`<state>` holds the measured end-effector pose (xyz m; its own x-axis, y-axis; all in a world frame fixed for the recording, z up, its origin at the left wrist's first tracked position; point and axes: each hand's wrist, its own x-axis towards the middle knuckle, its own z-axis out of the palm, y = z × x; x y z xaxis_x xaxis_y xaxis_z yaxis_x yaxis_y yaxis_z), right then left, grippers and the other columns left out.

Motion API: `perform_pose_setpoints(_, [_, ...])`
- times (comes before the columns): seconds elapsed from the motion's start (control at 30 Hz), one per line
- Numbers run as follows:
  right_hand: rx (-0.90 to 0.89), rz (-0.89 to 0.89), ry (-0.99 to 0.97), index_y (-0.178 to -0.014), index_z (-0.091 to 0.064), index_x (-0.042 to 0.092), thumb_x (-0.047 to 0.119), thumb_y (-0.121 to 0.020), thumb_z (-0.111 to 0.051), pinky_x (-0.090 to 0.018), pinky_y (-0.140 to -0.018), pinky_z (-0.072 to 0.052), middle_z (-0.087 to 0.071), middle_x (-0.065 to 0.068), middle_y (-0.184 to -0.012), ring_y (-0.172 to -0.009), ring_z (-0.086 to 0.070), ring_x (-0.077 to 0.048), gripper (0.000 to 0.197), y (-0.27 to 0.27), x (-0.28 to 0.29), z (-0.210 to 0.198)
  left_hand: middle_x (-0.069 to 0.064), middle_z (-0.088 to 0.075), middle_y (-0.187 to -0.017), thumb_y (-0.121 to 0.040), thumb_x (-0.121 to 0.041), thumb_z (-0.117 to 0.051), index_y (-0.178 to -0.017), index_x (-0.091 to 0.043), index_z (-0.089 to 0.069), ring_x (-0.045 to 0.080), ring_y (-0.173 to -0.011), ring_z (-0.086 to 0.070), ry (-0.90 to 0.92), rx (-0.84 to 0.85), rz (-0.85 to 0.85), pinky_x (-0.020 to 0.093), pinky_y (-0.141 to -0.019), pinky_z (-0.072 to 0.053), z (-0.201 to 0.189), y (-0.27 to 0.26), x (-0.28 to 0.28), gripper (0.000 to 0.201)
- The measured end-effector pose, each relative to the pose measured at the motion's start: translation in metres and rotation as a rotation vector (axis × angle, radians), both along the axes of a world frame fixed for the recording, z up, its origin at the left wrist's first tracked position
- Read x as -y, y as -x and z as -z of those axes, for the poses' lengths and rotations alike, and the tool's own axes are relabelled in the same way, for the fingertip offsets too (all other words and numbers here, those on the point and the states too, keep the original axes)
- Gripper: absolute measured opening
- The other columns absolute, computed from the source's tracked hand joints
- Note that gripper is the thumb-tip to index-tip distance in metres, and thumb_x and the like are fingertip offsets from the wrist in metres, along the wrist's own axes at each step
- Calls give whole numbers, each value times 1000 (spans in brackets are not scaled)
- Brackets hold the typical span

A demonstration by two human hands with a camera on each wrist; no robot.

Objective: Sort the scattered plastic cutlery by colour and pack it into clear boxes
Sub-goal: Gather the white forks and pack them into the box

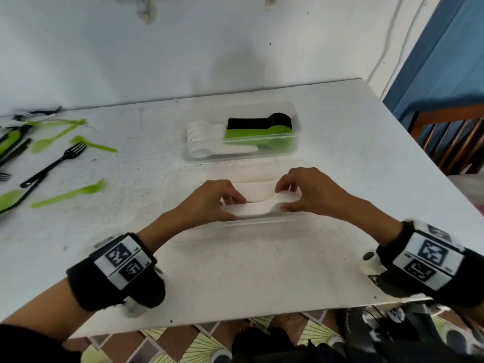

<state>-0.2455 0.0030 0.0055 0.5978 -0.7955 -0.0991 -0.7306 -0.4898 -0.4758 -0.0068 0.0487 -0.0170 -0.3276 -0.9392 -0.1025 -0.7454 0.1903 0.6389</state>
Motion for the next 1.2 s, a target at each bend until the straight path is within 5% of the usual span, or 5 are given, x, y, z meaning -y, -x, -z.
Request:
perform_pose_setpoints(0.07, [-60,8,48,-105,-64,18,24,-74,-76,-26,-76,-44,-54,4,-98,-87,-45,-7,33,-1,-1,1,-4,-60,-94,-68,-9,-81,-103,-16,-70,8,-81,-57,11,9,-11,27,-76,-52,2,2,2,38])
perform_pose_setpoints(0.33, [-182,19,119,-110,-60,25,25,-74,-75,-23,-66,-32,-48,9,-96,-96,-48,-10,38,-6,-1,4,-6,-59,-89,-63,-17,-84,-107,-22,-64,12,-83,-56,42,26,-37,28,-75,-50,6,6,6,48])
perform_pose_setpoints(0.57, [-183,-44,75,-112,-62,24,25,-77,-73,-26,-72,-42,-55,4,-105,-99,-50,-11,36,-7,3,-2,-8,-53,-100,-67,-24,-82,-102,-24,-66,9,-89,-48,101,119,-48,26,-75,-46,10,8,9,39])
perform_pose_setpoints(0.8, [-239,-97,133,-112,-64,22,23,-81,-70,-27,-76,-44,-53,2,-110,-101,-49,-13,32,-6,5,1,3,-56,-100,-61,-21,-86,-99,-16,-68,16,-88,-53,24,-17,-79,5,-63,-37,13,7,15,42])
perform_pose_setpoints(1.2, [173,-44,4,-94,-74,11,2,-83,-66,-16,-70,-45,-69,-7,-86,-75,-57,-11,16,8,36,1,0,-57,-91,-58,-25,-88,-90,-25,-65,5,-83,-53,10,-49,-138,3,-72,-37,16,8,17,40])
